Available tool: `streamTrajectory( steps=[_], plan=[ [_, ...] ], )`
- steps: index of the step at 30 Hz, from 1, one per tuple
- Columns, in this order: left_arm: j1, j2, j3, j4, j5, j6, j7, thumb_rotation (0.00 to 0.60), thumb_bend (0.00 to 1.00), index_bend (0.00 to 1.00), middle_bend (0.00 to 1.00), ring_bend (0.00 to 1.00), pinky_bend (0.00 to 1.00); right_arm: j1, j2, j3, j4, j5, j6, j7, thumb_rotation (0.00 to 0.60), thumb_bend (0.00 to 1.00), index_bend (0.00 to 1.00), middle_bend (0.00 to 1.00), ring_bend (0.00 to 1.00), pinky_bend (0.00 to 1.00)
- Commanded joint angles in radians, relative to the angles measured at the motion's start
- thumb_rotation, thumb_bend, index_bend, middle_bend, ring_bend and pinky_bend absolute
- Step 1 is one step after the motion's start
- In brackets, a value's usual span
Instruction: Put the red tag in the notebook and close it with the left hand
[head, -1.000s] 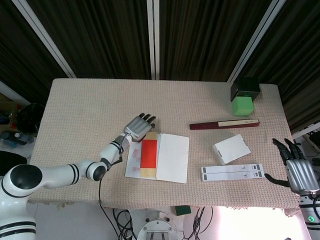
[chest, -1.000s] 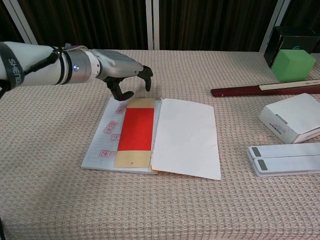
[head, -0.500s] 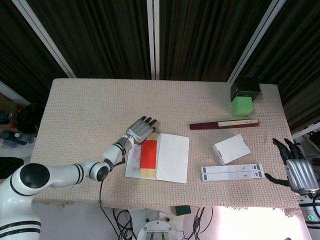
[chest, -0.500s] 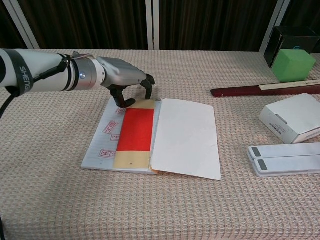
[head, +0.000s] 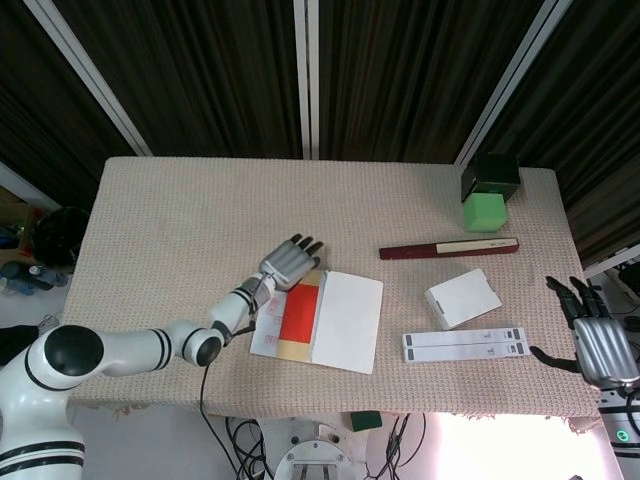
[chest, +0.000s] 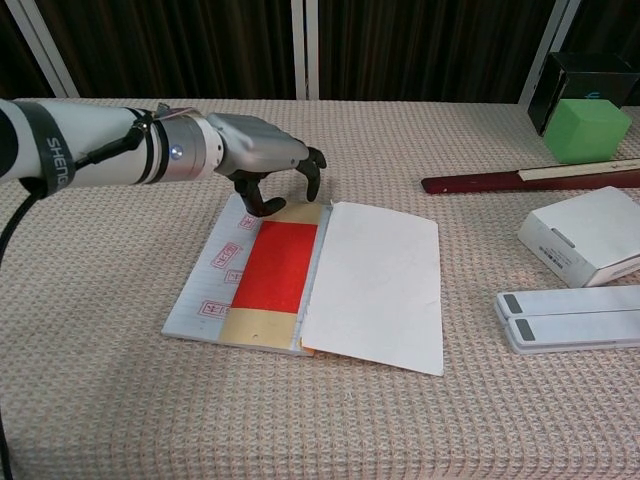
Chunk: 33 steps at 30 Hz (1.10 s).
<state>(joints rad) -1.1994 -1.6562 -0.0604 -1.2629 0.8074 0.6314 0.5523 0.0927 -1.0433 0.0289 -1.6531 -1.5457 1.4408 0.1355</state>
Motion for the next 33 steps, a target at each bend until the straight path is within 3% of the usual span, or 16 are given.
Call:
streamTrajectory(
  steps=[1,5,10,15,33],
  plan=[
    [0.007,0.010,-0.004,-0.008,0.004,0.014,-0.011,0.600,0.50,0.25,0.02,0.01,0.11,0.000,0.001,0.000,-0.001,-0.001,0.001,0.000,0.600,0.06,0.00,0.15,0.00,0.12],
    [0.031,0.050,-0.003,-0.057,0.034,0.061,-0.026,0.600,0.47,0.24,0.02,0.01,0.11,0.004,0.002,0.001,-0.003,-0.004,-0.001,-0.001,0.600,0.06,0.00,0.15,0.00,0.12],
    [0.080,0.094,0.013,-0.122,0.093,0.142,-0.036,0.600,0.20,0.21,0.02,0.01,0.11,0.009,0.001,0.002,-0.005,-0.011,-0.003,-0.004,0.600,0.06,0.00,0.15,0.00,0.12],
    [0.111,0.059,0.039,-0.079,0.149,0.182,-0.023,0.600,0.07,0.19,0.01,0.01,0.10,0.012,-0.001,0.001,-0.009,-0.015,-0.006,-0.008,0.600,0.06,0.00,0.15,0.00,0.12],
    [0.119,-0.011,0.008,-0.003,0.205,0.129,-0.044,0.600,0.04,0.18,0.01,0.01,0.10,0.006,0.003,-0.002,-0.017,-0.008,-0.001,-0.016,0.600,0.06,0.00,0.15,0.00,0.12]
  ],
)
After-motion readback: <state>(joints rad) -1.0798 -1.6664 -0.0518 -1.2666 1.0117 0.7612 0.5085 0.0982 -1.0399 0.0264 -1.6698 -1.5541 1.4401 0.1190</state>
